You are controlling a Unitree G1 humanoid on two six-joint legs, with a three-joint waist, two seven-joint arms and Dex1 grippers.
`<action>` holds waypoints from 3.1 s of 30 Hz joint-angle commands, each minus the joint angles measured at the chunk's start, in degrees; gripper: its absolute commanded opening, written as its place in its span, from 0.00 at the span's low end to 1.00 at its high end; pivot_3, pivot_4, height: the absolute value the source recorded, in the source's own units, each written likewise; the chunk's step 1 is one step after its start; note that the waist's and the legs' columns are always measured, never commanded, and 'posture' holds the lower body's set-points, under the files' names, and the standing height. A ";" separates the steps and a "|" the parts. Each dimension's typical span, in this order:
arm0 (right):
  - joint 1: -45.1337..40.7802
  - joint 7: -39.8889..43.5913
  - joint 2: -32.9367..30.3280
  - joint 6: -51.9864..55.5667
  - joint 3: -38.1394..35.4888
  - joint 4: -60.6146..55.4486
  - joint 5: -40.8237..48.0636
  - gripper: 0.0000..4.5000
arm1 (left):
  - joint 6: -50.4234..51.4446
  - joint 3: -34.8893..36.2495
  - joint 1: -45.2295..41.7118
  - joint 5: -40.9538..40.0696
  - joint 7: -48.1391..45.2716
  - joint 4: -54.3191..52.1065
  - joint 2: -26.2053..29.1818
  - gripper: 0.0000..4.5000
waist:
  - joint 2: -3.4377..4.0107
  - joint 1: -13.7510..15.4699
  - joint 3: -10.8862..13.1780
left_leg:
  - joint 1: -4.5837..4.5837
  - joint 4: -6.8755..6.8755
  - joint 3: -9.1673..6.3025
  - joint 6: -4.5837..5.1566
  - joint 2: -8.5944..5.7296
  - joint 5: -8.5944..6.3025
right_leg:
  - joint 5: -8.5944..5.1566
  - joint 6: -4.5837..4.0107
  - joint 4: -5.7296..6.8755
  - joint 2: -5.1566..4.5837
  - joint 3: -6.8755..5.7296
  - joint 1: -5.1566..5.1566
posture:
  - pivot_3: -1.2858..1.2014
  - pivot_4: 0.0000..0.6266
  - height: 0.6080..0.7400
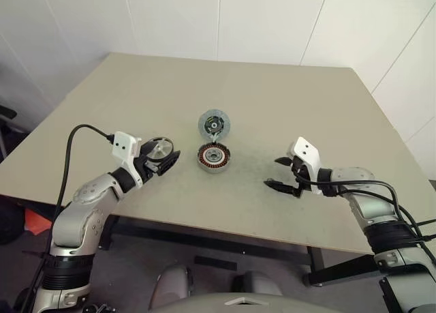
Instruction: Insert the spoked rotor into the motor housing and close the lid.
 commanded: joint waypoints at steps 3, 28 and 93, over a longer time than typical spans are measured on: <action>-0.06 0.63 -0.80 -0.85 -0.55 -1.45 -0.02 1.00 | -1.20 0.13 -0.64 0.22 -0.38 -0.96 0.36 1.00 | 0.00 0.01 0.00 | 0.00 0.00 0.00 0.00 0.00 0.00 | 0.00 0.00 0.00 0.00 0.00 0.00 | 0.52 0.00 1.00; 1.11 -0.07 -0.92 -2.36 0.77 1.50 -1.75 0.54 | -1.84 0.10 -0.92 1.17 -0.49 -0.10 0.66 1.00 | -0.01 0.03 -0.01 | 0.96 0.02 -0.01 -0.14 0.00 -0.06 | -0.01 0.02 -0.07 -0.01 -0.01 0.99 | 0.52 0.00 1.00; -20.03 -15.38 22.44 7.85 11.09 7.56 -5.48 0.14 | -1.96 -1.56 0.19 1.91 1.92 -2.24 -1.48 1.00 | 0.01 -0.19 -0.02 | -0.04 -0.18 -0.01 -0.60 0.03 0.22 | 0.06 -0.11 0.02 0.00 -0.07 -0.13 | 0.52 0.00 1.00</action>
